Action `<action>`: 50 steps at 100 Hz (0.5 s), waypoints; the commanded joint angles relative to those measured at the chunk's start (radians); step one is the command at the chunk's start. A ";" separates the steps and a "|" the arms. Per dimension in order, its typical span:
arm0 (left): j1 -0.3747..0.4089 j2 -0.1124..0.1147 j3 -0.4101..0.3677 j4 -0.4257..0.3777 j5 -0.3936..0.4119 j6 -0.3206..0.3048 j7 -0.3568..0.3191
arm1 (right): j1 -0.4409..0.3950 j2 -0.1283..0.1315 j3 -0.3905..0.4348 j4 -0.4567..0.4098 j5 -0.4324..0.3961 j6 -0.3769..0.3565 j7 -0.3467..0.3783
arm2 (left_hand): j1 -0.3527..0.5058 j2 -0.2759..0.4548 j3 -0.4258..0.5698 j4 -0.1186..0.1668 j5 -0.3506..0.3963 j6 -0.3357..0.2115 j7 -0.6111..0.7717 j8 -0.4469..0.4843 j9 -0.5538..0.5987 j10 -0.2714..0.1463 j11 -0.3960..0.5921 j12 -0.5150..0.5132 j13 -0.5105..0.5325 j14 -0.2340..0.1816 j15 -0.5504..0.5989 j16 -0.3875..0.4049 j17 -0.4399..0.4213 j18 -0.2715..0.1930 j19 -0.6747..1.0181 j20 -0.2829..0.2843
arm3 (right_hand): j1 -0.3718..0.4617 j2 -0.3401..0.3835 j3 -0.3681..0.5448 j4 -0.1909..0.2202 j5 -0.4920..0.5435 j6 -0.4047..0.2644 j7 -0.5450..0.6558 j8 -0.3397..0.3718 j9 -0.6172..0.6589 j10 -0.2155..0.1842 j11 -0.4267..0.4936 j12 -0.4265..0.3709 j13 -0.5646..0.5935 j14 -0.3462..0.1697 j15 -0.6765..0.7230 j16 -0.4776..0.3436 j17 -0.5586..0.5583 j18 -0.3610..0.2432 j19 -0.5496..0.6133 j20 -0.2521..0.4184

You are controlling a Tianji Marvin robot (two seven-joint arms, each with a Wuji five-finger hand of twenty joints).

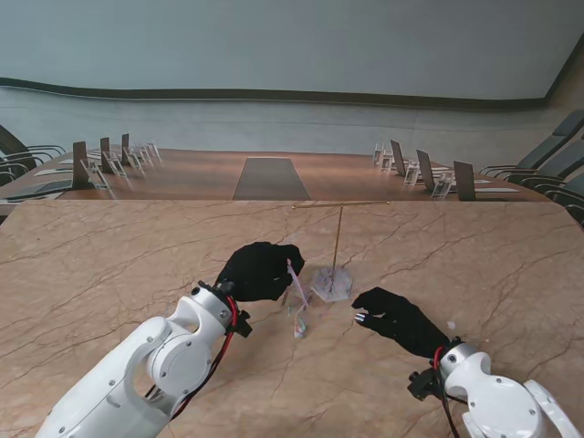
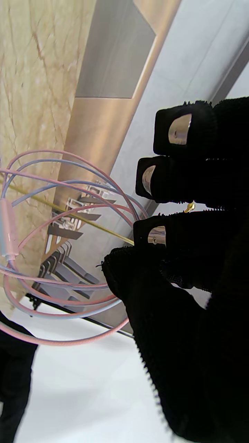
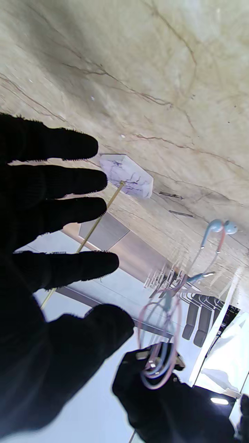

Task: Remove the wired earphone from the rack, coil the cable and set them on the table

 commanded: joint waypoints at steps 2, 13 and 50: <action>0.036 0.019 -0.022 -0.016 0.000 -0.014 -0.003 | -0.016 0.001 0.012 -0.010 -0.001 -0.012 -0.001 | 0.004 -0.013 0.034 0.004 0.028 0.002 0.037 0.001 0.003 -0.012 -0.018 0.002 -0.004 0.027 0.019 0.003 -0.006 0.009 0.062 0.010 | -0.017 0.067 -0.027 0.028 -0.023 0.000 -0.019 0.007 -0.028 -0.034 -0.022 -0.017 -0.042 -0.042 -0.031 -0.018 -0.016 -0.053 -0.039 -0.016; 0.085 0.027 -0.066 -0.036 0.040 -0.030 -0.002 | -0.031 0.000 0.028 -0.014 0.002 -0.025 -0.004 | 0.002 -0.011 0.034 0.004 0.025 -0.001 0.037 0.001 0.003 -0.016 -0.019 0.001 -0.003 0.024 0.018 0.003 -0.006 0.007 0.062 0.010 | -0.014 0.061 -0.031 0.030 -0.025 0.000 -0.021 0.007 -0.032 -0.035 -0.030 -0.021 -0.054 -0.049 -0.054 -0.029 -0.020 -0.059 -0.071 -0.017; 0.266 0.033 -0.200 -0.080 0.125 -0.057 0.068 | -0.056 -0.005 0.065 -0.028 0.016 -0.037 -0.014 | 0.007 -0.009 0.030 0.002 0.024 0.003 0.037 -0.001 0.001 -0.012 -0.020 0.001 -0.006 0.027 0.018 0.003 -0.006 0.005 0.062 0.011 | -0.032 0.064 -0.057 0.022 -0.065 0.030 -0.062 -0.029 -0.087 -0.041 -0.070 -0.040 -0.117 -0.084 -0.133 -0.066 -0.028 -0.094 -0.227 0.006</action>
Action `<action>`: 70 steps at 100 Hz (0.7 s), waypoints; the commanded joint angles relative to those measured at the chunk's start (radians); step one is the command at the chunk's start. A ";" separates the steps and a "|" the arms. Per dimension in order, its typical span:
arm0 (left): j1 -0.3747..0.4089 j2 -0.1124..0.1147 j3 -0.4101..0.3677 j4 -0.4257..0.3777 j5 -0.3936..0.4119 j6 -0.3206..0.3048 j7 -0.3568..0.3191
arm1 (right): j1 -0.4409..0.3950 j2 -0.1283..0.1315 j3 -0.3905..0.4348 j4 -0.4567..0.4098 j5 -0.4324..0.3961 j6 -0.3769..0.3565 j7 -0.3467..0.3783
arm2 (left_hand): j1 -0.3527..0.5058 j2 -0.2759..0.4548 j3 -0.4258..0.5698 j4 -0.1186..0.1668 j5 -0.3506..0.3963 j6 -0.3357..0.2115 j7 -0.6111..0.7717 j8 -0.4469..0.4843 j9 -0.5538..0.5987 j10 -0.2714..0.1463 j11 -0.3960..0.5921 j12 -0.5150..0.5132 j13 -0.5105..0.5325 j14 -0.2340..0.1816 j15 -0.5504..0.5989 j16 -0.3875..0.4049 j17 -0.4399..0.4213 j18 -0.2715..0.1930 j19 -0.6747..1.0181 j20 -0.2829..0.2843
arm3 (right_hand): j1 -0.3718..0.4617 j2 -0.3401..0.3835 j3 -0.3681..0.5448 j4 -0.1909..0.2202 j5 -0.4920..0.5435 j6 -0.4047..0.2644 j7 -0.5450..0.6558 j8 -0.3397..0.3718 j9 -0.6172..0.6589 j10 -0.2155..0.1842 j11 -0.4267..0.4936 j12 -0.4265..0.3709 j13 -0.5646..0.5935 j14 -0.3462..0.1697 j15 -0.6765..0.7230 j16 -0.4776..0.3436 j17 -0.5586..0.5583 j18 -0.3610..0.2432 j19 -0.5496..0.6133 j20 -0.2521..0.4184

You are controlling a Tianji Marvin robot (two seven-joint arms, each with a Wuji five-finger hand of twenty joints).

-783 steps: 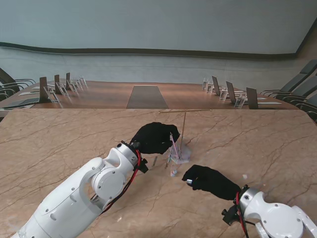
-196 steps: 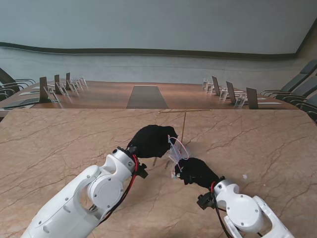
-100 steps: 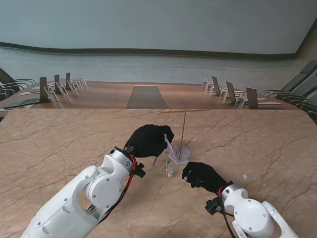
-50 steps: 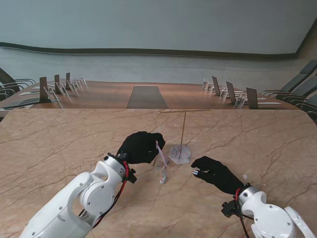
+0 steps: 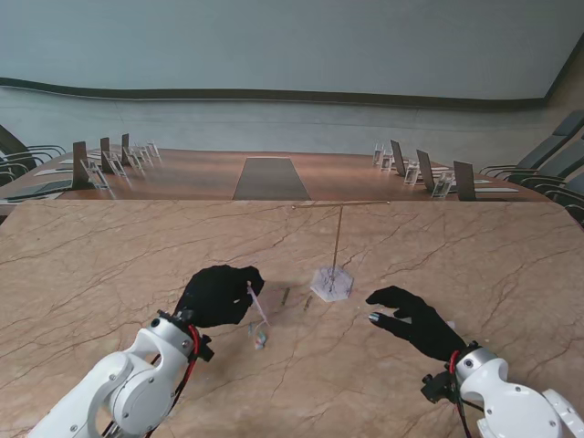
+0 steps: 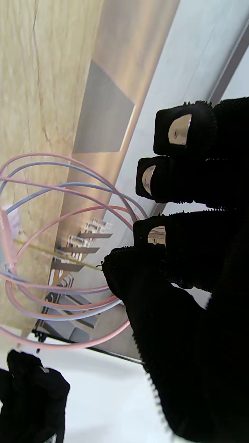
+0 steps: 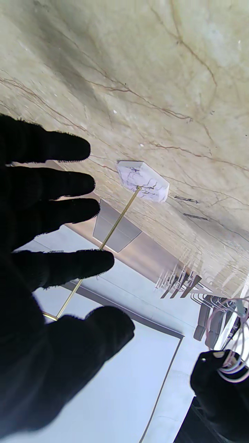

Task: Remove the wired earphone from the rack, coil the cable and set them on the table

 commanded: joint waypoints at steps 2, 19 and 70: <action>0.041 0.007 -0.019 -0.012 -0.012 -0.006 0.009 | -0.004 -0.003 0.002 -0.008 0.003 -0.002 0.000 | 0.007 -0.009 0.030 0.002 0.024 0.004 0.037 -0.001 0.000 -0.012 -0.014 0.001 -0.007 0.027 0.017 0.003 -0.003 0.005 0.062 0.011 | -0.032 0.064 -0.034 0.022 -0.027 0.004 -0.011 -0.015 -0.025 -0.029 -0.015 -0.013 -0.030 -0.042 -0.023 -0.015 -0.013 -0.057 -0.038 0.015; 0.085 0.008 -0.064 -0.037 0.014 -0.026 0.024 | 0.003 -0.003 -0.004 -0.005 0.004 0.012 0.005 | 0.009 -0.006 0.026 0.001 0.022 0.001 0.036 0.000 -0.001 -0.013 -0.014 0.001 -0.008 0.027 0.017 0.003 -0.007 0.005 0.060 0.011 | -0.029 0.066 -0.035 0.022 -0.022 0.012 -0.013 -0.022 -0.028 -0.031 -0.019 -0.015 -0.042 -0.051 -0.036 -0.022 -0.011 -0.071 -0.078 0.022; -0.089 0.014 0.136 0.075 -0.075 0.042 -0.092 | 0.025 0.001 -0.028 -0.004 0.025 0.030 0.025 | 0.014 0.001 0.015 -0.001 0.018 0.003 0.027 -0.004 -0.005 -0.011 -0.017 0.002 -0.013 0.026 0.013 0.004 -0.013 0.003 0.055 0.013 | -0.034 0.081 -0.051 0.022 -0.046 0.018 -0.020 -0.036 -0.064 -0.034 -0.036 -0.024 -0.085 -0.070 -0.076 -0.050 -0.021 -0.117 -0.173 0.044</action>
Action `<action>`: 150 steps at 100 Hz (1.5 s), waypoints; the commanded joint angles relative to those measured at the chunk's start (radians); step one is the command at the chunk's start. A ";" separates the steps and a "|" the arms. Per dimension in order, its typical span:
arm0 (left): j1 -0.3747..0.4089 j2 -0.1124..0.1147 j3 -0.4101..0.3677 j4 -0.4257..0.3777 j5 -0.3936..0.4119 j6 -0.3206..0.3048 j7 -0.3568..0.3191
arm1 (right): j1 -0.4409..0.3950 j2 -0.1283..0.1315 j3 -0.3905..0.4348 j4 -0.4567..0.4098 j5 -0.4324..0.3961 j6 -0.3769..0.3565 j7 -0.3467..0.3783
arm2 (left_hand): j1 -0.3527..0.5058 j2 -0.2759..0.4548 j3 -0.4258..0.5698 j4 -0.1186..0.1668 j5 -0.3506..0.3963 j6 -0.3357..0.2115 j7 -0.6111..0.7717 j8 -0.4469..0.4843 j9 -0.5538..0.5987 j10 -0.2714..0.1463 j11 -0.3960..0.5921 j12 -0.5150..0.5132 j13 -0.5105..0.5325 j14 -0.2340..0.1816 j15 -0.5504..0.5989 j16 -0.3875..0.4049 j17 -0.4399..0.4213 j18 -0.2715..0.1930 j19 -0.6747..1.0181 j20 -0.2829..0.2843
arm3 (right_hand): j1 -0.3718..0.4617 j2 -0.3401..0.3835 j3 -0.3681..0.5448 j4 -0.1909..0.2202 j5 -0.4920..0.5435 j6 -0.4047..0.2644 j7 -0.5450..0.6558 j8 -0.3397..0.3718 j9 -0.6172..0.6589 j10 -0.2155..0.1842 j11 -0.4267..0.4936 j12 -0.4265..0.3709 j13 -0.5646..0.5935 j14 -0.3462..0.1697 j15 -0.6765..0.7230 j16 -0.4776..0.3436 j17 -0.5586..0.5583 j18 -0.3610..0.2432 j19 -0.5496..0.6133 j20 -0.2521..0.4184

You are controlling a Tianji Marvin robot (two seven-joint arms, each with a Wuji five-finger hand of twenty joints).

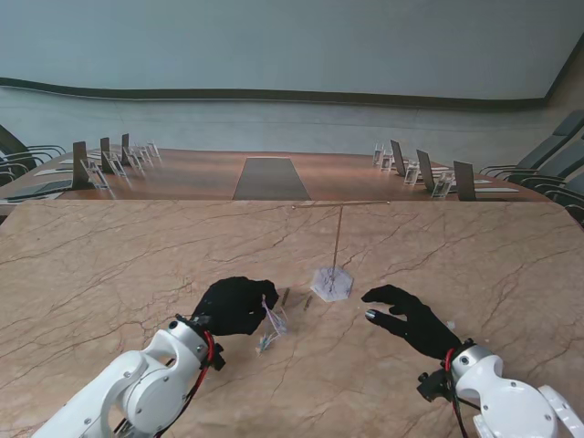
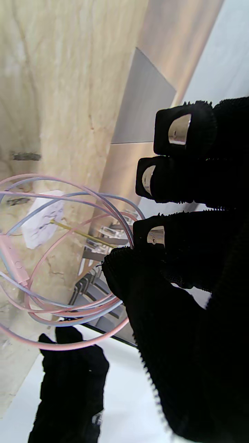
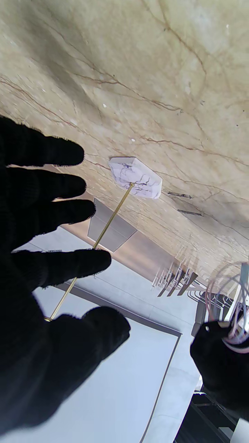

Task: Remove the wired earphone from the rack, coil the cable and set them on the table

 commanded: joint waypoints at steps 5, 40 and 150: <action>-0.035 -0.014 0.050 0.037 -0.017 0.018 -0.031 | 0.010 -0.001 -0.013 -0.005 0.002 0.006 0.006 | 0.015 0.004 0.012 -0.003 0.019 0.002 0.025 -0.006 -0.005 -0.010 -0.015 0.002 -0.014 0.027 0.013 0.004 -0.007 0.003 0.055 0.013 | -0.032 0.042 -0.019 0.022 -0.024 0.007 -0.001 -0.010 -0.023 -0.018 -0.008 -0.012 -0.027 -0.039 -0.015 -0.013 -0.013 -0.054 -0.035 0.025; -0.158 -0.028 0.204 0.133 -0.098 0.097 -0.061 | 0.042 0.006 -0.027 0.001 0.007 0.025 0.042 | 0.024 0.024 -0.017 -0.010 0.008 0.004 0.010 -0.017 -0.013 -0.008 -0.020 0.001 -0.023 0.027 0.010 0.005 -0.018 0.004 0.046 0.017 | -0.030 0.048 -0.026 0.023 -0.035 0.005 -0.003 -0.015 -0.021 -0.025 -0.068 -0.039 -0.028 -0.046 -0.051 -0.030 -0.018 -0.065 -0.077 0.049; -0.474 -0.083 0.517 0.313 -0.290 0.206 -0.180 | 0.022 0.001 -0.004 0.015 0.030 0.038 0.033 | 0.045 0.149 -0.246 0.025 -0.034 -0.091 -0.103 -0.223 -0.054 0.043 -0.092 -0.037 -0.073 0.043 -0.041 0.014 -0.095 0.009 -0.023 0.062 | -0.027 0.060 -0.036 0.023 -0.051 0.001 -0.004 -0.019 -0.021 -0.026 -0.139 -0.063 -0.038 -0.049 -0.117 -0.047 -0.034 -0.083 -0.124 0.080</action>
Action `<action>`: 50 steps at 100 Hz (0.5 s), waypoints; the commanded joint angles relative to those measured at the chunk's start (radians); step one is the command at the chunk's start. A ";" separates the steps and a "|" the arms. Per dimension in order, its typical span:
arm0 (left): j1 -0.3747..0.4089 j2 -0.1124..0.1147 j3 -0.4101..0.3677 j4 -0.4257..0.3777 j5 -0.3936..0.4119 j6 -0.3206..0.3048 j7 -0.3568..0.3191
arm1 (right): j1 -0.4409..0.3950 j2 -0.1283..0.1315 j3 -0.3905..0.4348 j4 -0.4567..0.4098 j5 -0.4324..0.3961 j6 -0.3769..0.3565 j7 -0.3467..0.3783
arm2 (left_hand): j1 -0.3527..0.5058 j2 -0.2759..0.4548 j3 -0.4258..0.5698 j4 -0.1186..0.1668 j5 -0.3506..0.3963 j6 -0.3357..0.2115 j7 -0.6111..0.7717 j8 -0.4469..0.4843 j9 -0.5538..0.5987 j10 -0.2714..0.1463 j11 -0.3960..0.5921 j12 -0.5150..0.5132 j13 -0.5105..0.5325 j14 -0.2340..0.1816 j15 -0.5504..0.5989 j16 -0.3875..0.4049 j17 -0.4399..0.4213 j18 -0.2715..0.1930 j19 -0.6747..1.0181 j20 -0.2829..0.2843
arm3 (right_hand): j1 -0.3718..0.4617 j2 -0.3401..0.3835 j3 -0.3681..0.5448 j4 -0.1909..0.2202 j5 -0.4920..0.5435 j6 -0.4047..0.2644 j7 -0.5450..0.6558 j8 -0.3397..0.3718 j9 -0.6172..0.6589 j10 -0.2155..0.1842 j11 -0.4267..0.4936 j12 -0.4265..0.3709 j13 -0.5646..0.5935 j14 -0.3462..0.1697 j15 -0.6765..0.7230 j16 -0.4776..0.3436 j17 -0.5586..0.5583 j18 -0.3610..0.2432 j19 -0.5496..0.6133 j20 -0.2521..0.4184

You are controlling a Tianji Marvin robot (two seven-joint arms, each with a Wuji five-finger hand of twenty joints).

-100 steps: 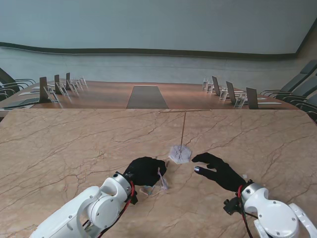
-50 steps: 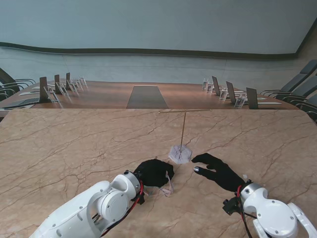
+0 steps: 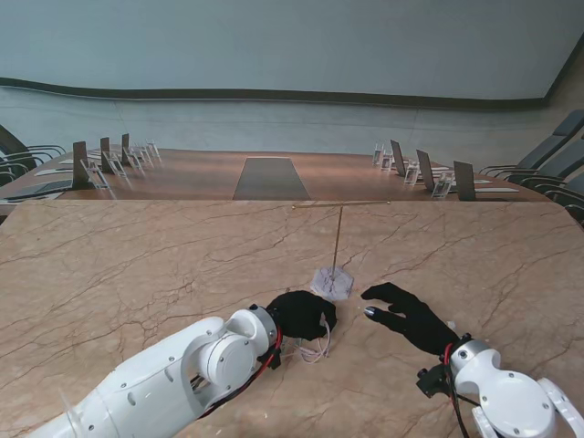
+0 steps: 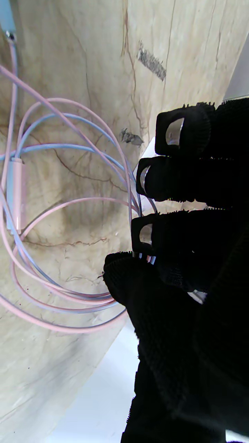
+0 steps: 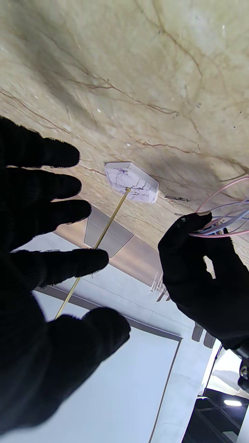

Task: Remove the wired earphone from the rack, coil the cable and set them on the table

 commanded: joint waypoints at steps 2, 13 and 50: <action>-0.012 -0.018 0.013 0.009 -0.008 0.009 -0.011 | -0.010 -0.003 0.002 -0.004 -0.001 -0.003 0.000 | 0.011 0.029 -0.025 0.025 -0.020 -0.033 -0.025 -0.024 -0.025 0.011 -0.010 -0.004 -0.018 0.034 -0.007 0.015 -0.009 0.008 0.012 0.028 | -0.026 0.059 -0.025 0.023 -0.022 -0.009 0.000 -0.010 -0.021 -0.018 -0.020 -0.015 -0.036 -0.042 -0.020 -0.010 -0.020 -0.058 -0.034 0.023; -0.032 -0.031 0.038 0.026 -0.025 0.018 -0.008 | -0.014 -0.004 0.007 -0.006 -0.003 -0.001 -0.002 | 0.012 0.031 -0.035 0.028 -0.015 -0.034 -0.023 -0.028 -0.026 0.012 -0.012 -0.005 -0.018 0.034 -0.009 0.016 -0.010 0.008 0.010 0.030 | -0.025 0.060 -0.026 0.023 -0.023 -0.009 0.001 -0.009 -0.020 -0.018 -0.026 -0.017 -0.037 -0.041 -0.025 -0.009 -0.021 -0.059 -0.037 0.026; -0.093 -0.054 0.106 0.064 -0.053 0.052 -0.028 | -0.020 -0.004 0.015 -0.009 -0.004 -0.002 -0.003 | -0.021 0.037 -0.137 0.061 -0.105 0.009 -0.098 -0.068 -0.061 0.019 -0.058 -0.020 -0.046 0.029 -0.037 0.019 -0.041 -0.001 -0.019 0.035 | -0.021 0.059 -0.028 0.023 -0.020 -0.010 0.001 -0.008 -0.018 -0.017 -0.033 -0.017 -0.037 -0.040 -0.033 -0.005 -0.021 -0.060 -0.045 0.036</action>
